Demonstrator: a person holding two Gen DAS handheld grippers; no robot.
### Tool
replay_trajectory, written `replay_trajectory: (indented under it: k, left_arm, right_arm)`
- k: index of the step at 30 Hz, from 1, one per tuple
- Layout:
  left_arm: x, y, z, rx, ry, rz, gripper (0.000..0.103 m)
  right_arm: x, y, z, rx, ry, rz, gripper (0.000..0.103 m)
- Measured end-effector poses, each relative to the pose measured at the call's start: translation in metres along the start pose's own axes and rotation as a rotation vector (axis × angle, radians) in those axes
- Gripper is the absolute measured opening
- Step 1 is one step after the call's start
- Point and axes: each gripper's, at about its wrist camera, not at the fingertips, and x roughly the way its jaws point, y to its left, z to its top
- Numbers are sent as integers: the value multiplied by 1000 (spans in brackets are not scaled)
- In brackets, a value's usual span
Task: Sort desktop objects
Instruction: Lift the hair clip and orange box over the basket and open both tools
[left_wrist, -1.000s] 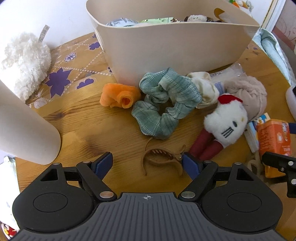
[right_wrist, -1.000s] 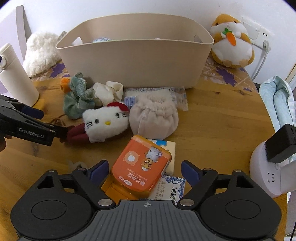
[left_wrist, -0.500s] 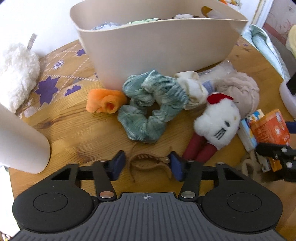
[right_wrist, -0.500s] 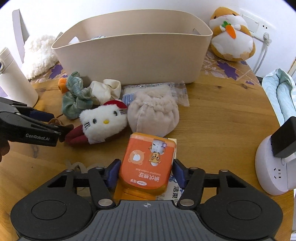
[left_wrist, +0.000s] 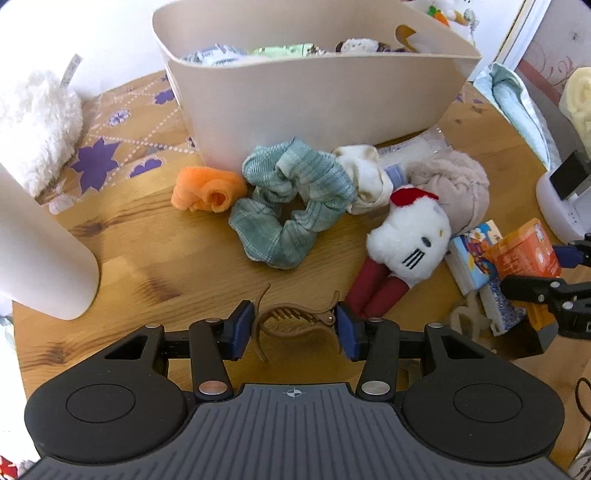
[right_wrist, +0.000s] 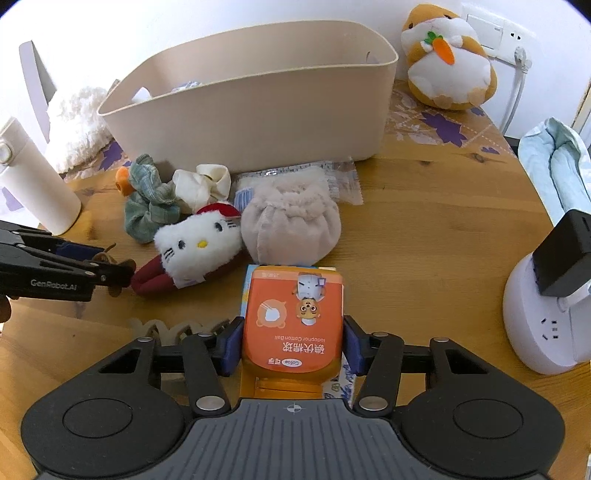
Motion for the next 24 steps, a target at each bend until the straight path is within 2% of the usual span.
replay_trajectory:
  k: [5,11,18,24]
  left_arm:
    - [-18,1,4,2,-33,1,49]
    - [-46,2,18,-8,-100,14,49]
    - [-81,7,45,-17,-187,6,49]
    - [-103,21,77,-55,-266,32,49]
  right_arm:
    - [-17,-13,5,16,-32,31,52]
    - [-39,-25,14,10,-82,25,52]
    - [-60,-38,40,7,-157,24,52]
    - [-70,-46,68,32,-225,27,52]
